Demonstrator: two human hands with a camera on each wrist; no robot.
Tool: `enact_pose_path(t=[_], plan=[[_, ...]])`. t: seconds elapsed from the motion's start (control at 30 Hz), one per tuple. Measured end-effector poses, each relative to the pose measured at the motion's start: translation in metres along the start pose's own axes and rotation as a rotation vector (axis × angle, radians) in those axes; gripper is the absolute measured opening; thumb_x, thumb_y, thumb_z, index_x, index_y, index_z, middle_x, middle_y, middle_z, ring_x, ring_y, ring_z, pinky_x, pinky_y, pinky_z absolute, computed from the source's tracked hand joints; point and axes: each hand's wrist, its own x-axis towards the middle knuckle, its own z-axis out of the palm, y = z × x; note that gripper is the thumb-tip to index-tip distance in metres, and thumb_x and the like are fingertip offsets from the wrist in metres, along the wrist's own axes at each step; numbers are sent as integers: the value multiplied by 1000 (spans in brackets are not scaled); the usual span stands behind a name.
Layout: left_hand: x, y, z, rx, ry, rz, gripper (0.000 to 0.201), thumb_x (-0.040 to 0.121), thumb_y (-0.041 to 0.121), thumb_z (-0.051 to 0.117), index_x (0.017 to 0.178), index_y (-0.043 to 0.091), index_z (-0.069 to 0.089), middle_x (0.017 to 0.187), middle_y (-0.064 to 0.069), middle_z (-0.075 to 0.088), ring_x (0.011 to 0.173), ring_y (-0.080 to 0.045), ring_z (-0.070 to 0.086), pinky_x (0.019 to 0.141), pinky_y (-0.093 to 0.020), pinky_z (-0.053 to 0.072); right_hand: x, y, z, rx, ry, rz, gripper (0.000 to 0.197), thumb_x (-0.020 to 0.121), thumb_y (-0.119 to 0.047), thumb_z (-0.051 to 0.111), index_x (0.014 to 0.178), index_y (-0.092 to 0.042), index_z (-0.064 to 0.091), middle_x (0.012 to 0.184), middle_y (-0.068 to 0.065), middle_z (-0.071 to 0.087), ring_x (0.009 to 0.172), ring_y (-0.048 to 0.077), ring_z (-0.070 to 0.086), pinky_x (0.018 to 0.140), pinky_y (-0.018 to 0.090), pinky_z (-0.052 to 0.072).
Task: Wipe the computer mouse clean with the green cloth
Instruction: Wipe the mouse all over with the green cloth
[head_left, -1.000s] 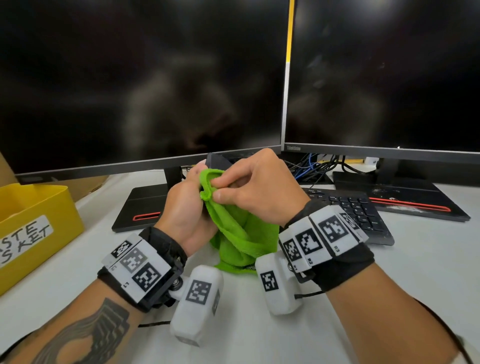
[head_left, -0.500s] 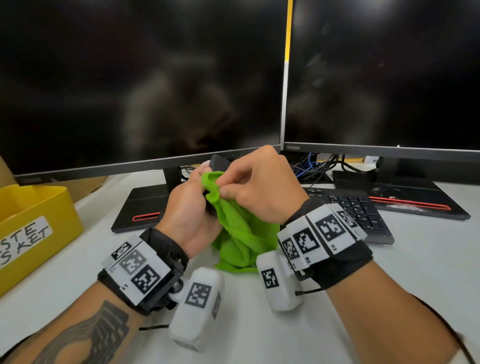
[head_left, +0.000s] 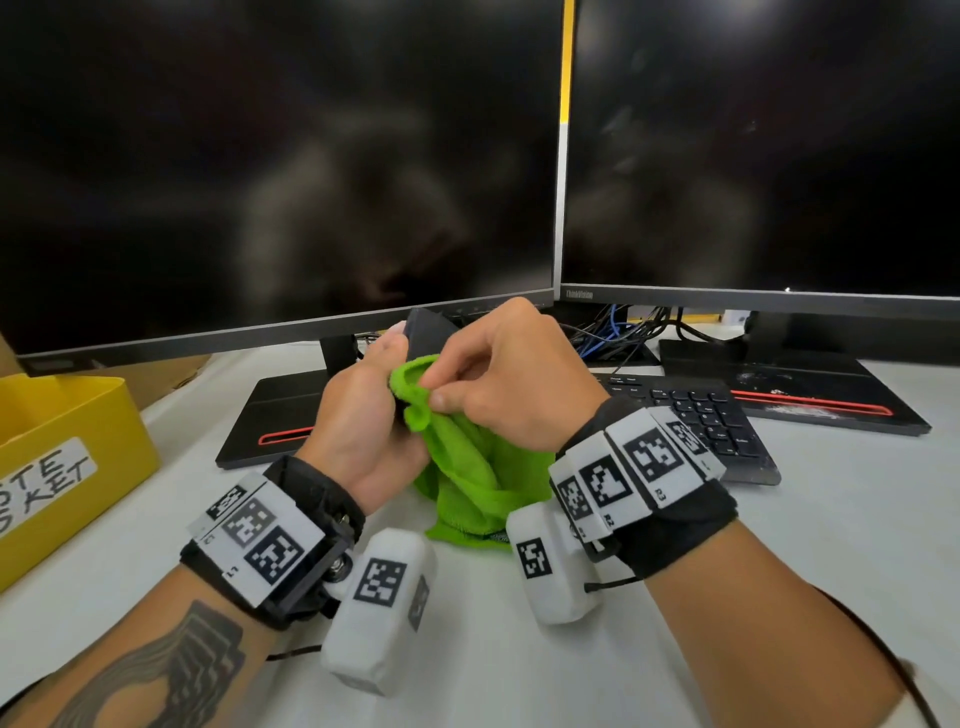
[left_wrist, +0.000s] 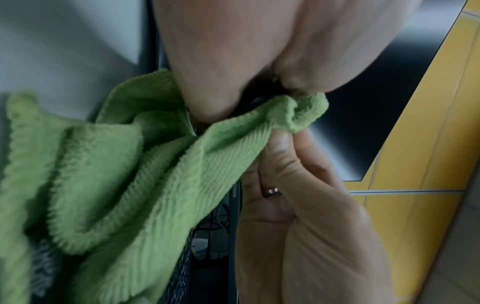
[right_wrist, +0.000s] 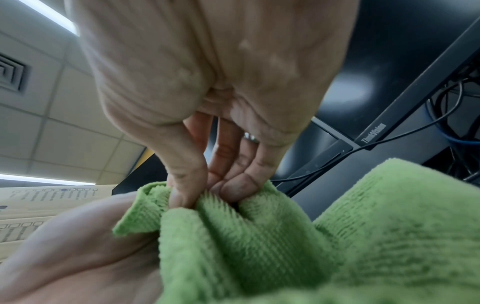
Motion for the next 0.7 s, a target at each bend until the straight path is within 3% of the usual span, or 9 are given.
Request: enact_pose_path(t=[0.07, 0.17, 0.27, 0.37, 0.47, 0.57, 0.63, 0.7], plan=[[-3, 2, 3, 14, 15, -1, 27, 115, 27, 35, 116, 12, 57, 83, -10, 73, 69, -22, 75, 59, -32, 62, 0, -2, 1, 8, -37, -1, 12, 74, -15, 87, 76, -26, 83, 71, -7, 78, 62, -3, 64, 67, 11, 48], [-6, 3, 7, -1, 13, 1, 34, 114, 26, 35, 136, 12, 57, 119, -21, 70, 101, -30, 73, 77, -40, 66, 1, 3, -3, -7, -43, 45, 12, 74, -16, 89, 75, -27, 83, 70, -8, 77, 64, -3, 64, 69, 14, 50], [-6, 6, 11, -4, 15, -4, 41, 114, 28, 35, 144, 7, 52, 127, -21, 65, 107, -29, 68, 79, -36, 65, 4, 13, -8, -39, -8, 103, 12, 76, -14, 87, 74, -25, 83, 65, -12, 73, 62, -4, 62, 70, 15, 46], [-4, 8, 10, -3, 0, -30, 55, 113, 33, 36, 155, -1, 44, 155, -23, 53, 135, -33, 60, 94, -39, 63, 3, 17, -10, -37, 14, 143, 14, 76, -14, 86, 71, -26, 81, 69, -11, 74, 71, 1, 68, 73, 19, 51], [-6, 11, 10, 0, -26, -57, 55, 112, 36, 32, 153, 5, 50, 152, -18, 58, 128, -29, 65, 96, -38, 61, 7, 21, -9, -2, 64, 217, 19, 76, -15, 81, 66, -30, 75, 72, -7, 76, 79, 12, 73, 82, 31, 60], [-7, 13, 7, 16, -45, -61, 56, 112, 39, 29, 152, 7, 52, 149, -15, 63, 140, -29, 57, 108, -41, 49, 8, 19, -12, 186, 151, 306, 10, 67, -26, 70, 64, -36, 72, 77, 2, 78, 86, 28, 76, 84, 52, 63], [-6, 13, 6, 20, -51, -64, 57, 112, 40, 27, 152, 8, 52, 149, -15, 63, 143, -30, 54, 112, -41, 46, 6, 13, -18, 296, 171, 354, 10, 77, -22, 68, 69, -29, 69, 94, 17, 78, 93, 39, 75, 82, 60, 62], [-4, 14, 2, 14, -34, -63, 57, 112, 40, 27, 153, 8, 51, 151, -15, 60, 145, -30, 52, 111, -40, 47, 4, 9, -24, 434, 147, 408, 26, 92, -10, 60, 70, -23, 63, 105, 33, 72, 90, 44, 73, 86, 63, 61]])
